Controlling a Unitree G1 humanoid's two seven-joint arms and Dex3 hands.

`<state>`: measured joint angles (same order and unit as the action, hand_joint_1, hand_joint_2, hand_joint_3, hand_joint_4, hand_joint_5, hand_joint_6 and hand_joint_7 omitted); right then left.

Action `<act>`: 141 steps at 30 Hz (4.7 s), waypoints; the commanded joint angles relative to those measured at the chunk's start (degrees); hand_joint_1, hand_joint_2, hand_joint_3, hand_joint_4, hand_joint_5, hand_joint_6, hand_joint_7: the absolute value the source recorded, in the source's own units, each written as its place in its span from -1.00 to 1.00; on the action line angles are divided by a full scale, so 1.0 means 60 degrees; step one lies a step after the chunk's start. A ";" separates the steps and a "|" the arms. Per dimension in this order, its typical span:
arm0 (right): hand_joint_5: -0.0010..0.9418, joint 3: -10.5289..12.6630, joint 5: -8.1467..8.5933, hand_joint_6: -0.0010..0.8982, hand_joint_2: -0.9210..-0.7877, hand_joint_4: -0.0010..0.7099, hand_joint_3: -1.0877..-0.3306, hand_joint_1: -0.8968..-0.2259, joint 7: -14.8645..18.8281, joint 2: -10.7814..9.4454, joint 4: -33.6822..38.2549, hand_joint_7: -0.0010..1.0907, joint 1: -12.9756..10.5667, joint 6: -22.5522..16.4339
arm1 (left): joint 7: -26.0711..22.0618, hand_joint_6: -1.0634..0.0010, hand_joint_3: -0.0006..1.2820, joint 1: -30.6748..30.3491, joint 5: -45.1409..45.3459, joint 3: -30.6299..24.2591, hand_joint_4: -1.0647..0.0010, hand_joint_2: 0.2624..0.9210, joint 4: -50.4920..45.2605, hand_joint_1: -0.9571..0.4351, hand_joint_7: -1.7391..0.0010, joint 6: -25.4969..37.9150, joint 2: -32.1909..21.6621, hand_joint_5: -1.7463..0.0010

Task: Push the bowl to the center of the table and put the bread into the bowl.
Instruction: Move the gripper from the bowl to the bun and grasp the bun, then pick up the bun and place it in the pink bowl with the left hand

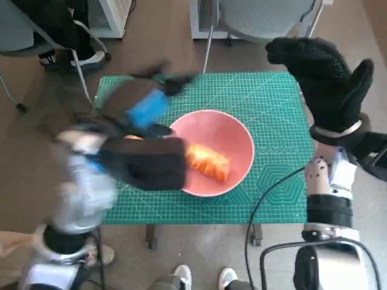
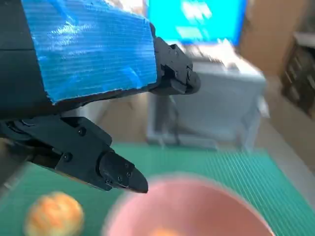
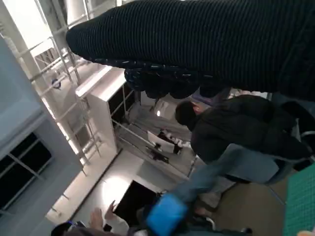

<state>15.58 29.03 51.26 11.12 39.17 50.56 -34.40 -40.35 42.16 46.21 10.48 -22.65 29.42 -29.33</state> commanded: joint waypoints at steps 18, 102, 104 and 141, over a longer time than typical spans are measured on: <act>-1.00 -0.0026 -0.0058 -0.10 -1.00 0.03 -0.16 -0.34 0.0183 -0.0098 0.0381 -1.00 -0.0049 -0.0116 | -0.0506 0.36 -1.00 -0.1868 0.0774 -0.0637 0.73 0.48 -0.1093 0.04 0.99 0.0922 -0.0895 1.00; -1.00 -0.0097 -0.0177 -0.11 -1.00 -0.05 -0.22 -0.34 -0.0038 0.0186 -0.0584 -0.99 -0.0548 0.0299 | 0.4905 -0.30 0.21 0.1910 -0.0146 0.2838 0.11 -0.10 1.2533 0.38 -0.33 -0.1916 0.1122 -0.77; -1.00 -0.0120 -0.0201 -0.11 -1.00 -0.04 -0.22 -0.34 -0.0074 0.0167 -0.0596 -0.99 -0.0551 0.0285 | 0.4887 -0.27 0.05 0.1875 -0.0166 0.2860 0.06 0.07 1.2401 0.38 -0.33 -0.1951 0.1041 -0.73; -1.00 -0.0213 -0.0063 -0.11 -1.00 -0.04 -0.18 -0.38 0.0103 0.0137 -0.0392 -0.99 -0.0429 0.0380 | 0.4313 -0.26 -0.52 0.1491 -0.0655 0.2550 -0.21 0.62 1.1254 0.38 -0.17 -0.1533 0.0540 -0.57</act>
<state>14.51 28.95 51.20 11.69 36.04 48.55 -32.81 -13.65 51.42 42.50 26.20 46.48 19.55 -24.76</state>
